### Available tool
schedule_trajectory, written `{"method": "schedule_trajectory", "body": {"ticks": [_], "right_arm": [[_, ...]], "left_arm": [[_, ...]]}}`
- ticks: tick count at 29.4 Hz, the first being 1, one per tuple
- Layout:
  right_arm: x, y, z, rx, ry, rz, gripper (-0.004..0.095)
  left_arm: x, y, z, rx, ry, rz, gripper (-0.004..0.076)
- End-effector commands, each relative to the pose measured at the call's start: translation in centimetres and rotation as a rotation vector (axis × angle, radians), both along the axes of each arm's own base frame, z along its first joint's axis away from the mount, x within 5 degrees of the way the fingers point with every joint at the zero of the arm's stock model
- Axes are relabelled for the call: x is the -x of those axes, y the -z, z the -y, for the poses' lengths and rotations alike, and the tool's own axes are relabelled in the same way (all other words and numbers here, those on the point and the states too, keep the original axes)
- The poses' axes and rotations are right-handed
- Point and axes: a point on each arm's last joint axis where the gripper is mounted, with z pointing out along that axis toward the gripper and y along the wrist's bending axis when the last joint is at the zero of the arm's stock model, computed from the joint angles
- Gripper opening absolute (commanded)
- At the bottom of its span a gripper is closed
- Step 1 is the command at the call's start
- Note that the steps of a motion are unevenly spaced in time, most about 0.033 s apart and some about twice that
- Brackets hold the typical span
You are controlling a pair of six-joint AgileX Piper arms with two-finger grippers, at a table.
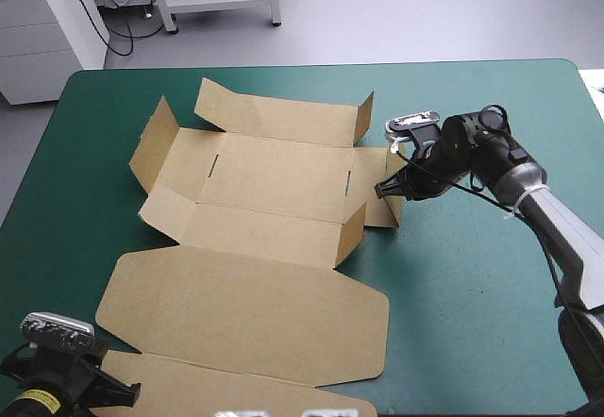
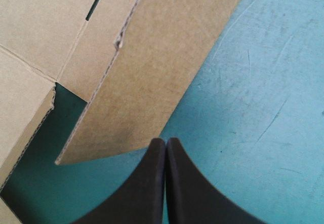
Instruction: Fold the box
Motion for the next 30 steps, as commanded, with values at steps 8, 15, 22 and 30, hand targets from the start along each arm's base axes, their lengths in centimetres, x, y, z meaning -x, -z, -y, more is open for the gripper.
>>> {"method": "schedule_trajectory", "body": {"ticks": [8,15,22,30], "right_arm": [[0.46,-2.35,0.17,-0.033,0.002,0.088,-0.002],[0.46,-2.35,0.17,-0.033,0.002,0.088,-0.002],[0.54,-2.31,0.19,-0.03,0.0,0.079,-0.002],[1.36,-2.76,0.41,-0.017,-0.016,0.049,-0.002]], "left_arm": [[-0.48,-0.97,0.08,0.013,-0.001,0.061,-0.001],[-0.48,-0.97,0.08,0.013,-0.001,0.061,-0.001],[-0.48,-0.97,0.08,0.013,-0.001,0.061,-0.001],[-0.48,-0.97,0.08,0.013,-0.001,0.061,-0.001]]}}
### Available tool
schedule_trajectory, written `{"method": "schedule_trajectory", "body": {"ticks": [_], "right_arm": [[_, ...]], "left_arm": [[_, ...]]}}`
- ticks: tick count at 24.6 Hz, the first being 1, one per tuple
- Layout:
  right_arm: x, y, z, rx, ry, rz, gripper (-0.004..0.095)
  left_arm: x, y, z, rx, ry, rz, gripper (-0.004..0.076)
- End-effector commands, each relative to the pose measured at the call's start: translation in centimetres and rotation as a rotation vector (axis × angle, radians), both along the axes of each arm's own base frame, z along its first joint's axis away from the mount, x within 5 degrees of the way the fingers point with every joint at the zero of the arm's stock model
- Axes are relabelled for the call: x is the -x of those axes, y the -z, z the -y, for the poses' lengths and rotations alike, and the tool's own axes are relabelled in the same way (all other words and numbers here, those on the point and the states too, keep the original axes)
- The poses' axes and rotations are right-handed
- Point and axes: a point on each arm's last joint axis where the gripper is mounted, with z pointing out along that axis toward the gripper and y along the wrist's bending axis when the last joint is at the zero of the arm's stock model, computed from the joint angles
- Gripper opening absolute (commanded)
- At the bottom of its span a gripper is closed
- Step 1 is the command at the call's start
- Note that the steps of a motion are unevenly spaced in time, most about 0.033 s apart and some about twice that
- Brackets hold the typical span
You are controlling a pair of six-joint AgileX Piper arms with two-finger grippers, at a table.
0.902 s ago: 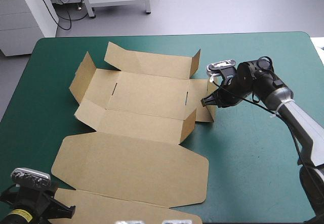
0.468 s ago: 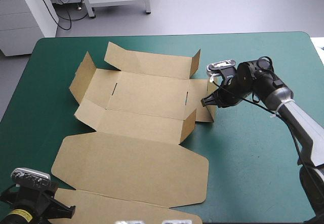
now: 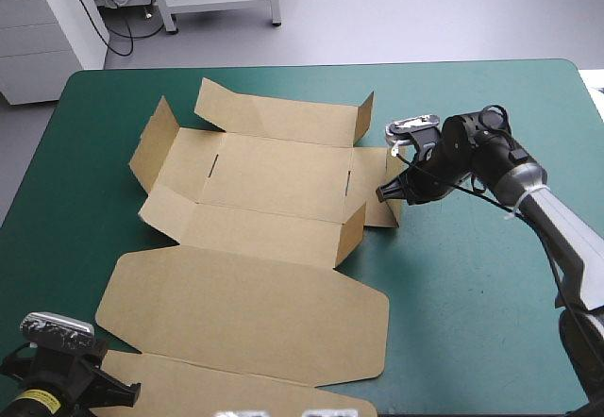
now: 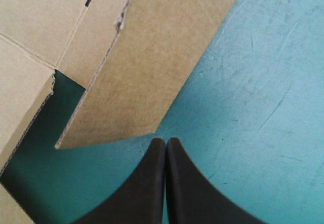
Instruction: Fold the box
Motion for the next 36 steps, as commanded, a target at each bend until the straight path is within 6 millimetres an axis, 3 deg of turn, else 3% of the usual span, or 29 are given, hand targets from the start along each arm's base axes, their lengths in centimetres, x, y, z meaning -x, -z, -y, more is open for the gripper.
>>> {"method": "schedule_trajectory", "body": {"ticks": [1,6,9,13,23,26,30,36], "right_arm": [[1.1,-3.1,0.4,-0.031,-0.007,0.089,-0.002],[2.8,-5.0,0.9,-0.037,-0.019,0.119,-0.002],[4.6,-6.0,1.4,-0.013,-0.056,0.073,-0.002],[6.8,-8.4,2.0,-0.035,-0.068,0.145,-0.002],[14.2,-14.4,3.2,-0.201,-0.118,0.365,-0.002],[15.2,-13.7,3.4,-0.208,-0.119,0.352,-0.0019],[16.4,-11.0,4.0,-0.161,-0.118,0.294,-0.002],[16.6,-11.1,4.2,-0.153,-0.116,0.301,-0.002]], "left_arm": [[-0.5,-1.0,0.1,0.013,-0.001,0.061,-0.001],[-0.5,-1.0,0.1,0.013,-0.001,0.061,-0.001],[-0.5,-1.0,0.1,0.013,-0.001,0.061,-0.001],[-0.5,-1.0,0.1,0.013,-0.001,0.061,-0.001],[-0.5,-1.0,0.1,0.013,-0.001,0.061,-0.001],[-0.5,-1.0,0.1,0.013,-0.001,0.061,-0.001],[-0.5,-1.0,0.1,0.013,-0.001,0.061,-0.001],[-0.5,-1.0,0.1,0.013,-0.001,0.061,-0.001]]}}
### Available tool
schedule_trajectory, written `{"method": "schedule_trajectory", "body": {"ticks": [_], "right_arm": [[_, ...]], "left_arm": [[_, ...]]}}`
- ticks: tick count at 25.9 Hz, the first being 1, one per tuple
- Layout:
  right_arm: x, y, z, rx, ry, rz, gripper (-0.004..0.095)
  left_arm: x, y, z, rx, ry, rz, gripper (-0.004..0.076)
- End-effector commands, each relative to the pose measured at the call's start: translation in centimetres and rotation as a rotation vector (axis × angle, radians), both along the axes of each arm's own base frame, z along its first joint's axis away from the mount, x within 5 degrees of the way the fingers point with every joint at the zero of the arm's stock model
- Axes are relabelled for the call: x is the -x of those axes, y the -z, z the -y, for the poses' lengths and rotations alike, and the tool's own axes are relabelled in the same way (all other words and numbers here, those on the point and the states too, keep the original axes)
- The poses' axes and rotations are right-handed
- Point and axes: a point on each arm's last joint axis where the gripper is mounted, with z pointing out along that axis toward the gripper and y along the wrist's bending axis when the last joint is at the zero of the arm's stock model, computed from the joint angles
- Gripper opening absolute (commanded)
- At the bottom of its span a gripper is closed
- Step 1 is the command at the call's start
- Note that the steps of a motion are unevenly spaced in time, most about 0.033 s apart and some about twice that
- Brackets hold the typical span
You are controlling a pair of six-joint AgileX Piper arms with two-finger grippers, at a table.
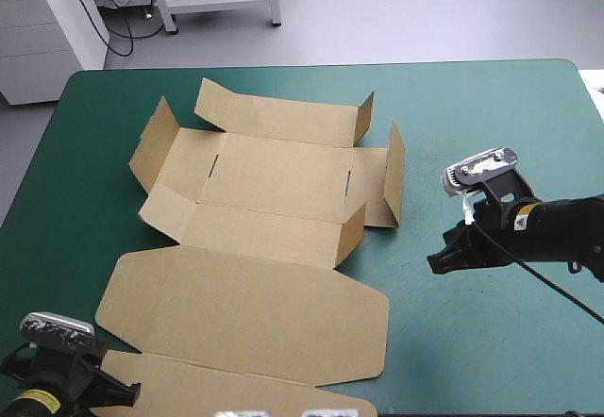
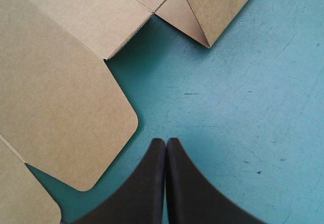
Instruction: Fold the box
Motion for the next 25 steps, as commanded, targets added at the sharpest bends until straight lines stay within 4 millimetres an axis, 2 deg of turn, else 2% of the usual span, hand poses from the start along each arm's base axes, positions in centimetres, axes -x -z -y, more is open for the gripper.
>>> {"method": "schedule_trajectory", "body": {"ticks": [1,13,16,19,20,22,25], "right_arm": [[0.25,-1.19,0.08,-0.027,-0.001,0.08,-0.002],[0.2,-1.17,0.2,-0.013,0.003,0.085,0.0006],[0.14,-1.14,0.35,-0.014,0.037,0.077,0.0113],[0.13,-1.13,0.38,-0.026,0.063,0.067,0.03],[0.15,-1.15,0.32,-0.033,0.061,0.065,0.0407],[0.18,-1.09,0.02,-0.066,0.051,0.051,0.0545],[0.23,-1.22,-0.25,-0.1,0.044,0.048,0.058]], "left_arm": [[-0.48,-0.97,0.08,0.013,-0.001,0.061,-0.001],[-0.48,-0.97,0.08,0.013,-0.001,0.061,-0.001],[-0.48,-0.97,0.08,0.013,-0.001,0.061,-0.001],[-0.48,-0.97,0.08,0.013,-0.001,0.061,-0.001],[-0.48,-0.97,0.08,0.013,-0.001,0.061,-0.001],[-0.48,-0.97,0.08,0.013,-0.001,0.061,-0.001],[-0.48,-0.97,0.08,0.013,-0.001,0.061,-0.001]]}}
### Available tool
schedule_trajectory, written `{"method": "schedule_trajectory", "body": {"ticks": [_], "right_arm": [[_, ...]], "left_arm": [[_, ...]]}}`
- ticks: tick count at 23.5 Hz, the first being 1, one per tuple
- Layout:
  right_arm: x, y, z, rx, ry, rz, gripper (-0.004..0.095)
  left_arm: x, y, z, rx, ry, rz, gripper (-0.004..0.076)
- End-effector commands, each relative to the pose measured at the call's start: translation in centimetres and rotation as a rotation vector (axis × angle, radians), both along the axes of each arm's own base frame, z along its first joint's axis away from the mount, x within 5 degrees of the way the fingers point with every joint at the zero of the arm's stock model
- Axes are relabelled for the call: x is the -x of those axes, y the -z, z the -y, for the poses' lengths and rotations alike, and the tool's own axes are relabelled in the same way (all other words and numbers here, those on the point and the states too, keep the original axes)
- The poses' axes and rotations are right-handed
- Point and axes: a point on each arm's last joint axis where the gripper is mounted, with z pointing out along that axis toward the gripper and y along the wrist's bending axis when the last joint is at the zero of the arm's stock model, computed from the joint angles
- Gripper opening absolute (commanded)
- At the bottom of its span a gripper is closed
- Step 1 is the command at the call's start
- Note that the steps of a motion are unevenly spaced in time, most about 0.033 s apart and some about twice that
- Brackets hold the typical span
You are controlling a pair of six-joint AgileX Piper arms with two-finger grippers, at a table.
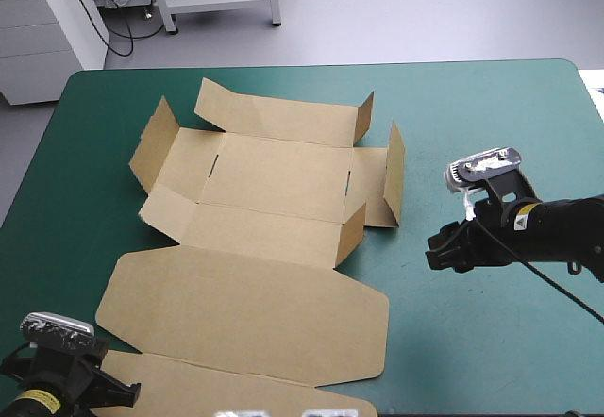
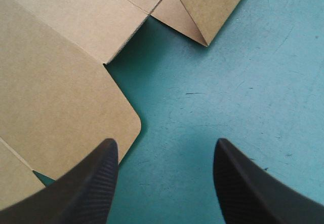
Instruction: Fold the box
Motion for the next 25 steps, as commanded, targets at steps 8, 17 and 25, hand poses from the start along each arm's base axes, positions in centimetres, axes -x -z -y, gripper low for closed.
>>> {"method": "schedule_trajectory", "body": {"ticks": [8,17,25], "right_arm": [[-0.2,-1.6,-0.5,-0.119,0.022,0.116,0.0548],[-4.5,1.2,-2.8,-0.225,0.054,-0.076,0.0494],[-8.1,4.2,-4.3,-0.247,0.077,-0.185,0.0494]], "left_arm": [[-0.5,-1.0,0.1,0.013,-0.001,0.061,-0.001],[-0.5,-1.0,0.1,0.013,-0.001,0.061,-0.001],[-0.5,-1.0,0.1,0.013,-0.001,0.061,-0.001]]}}
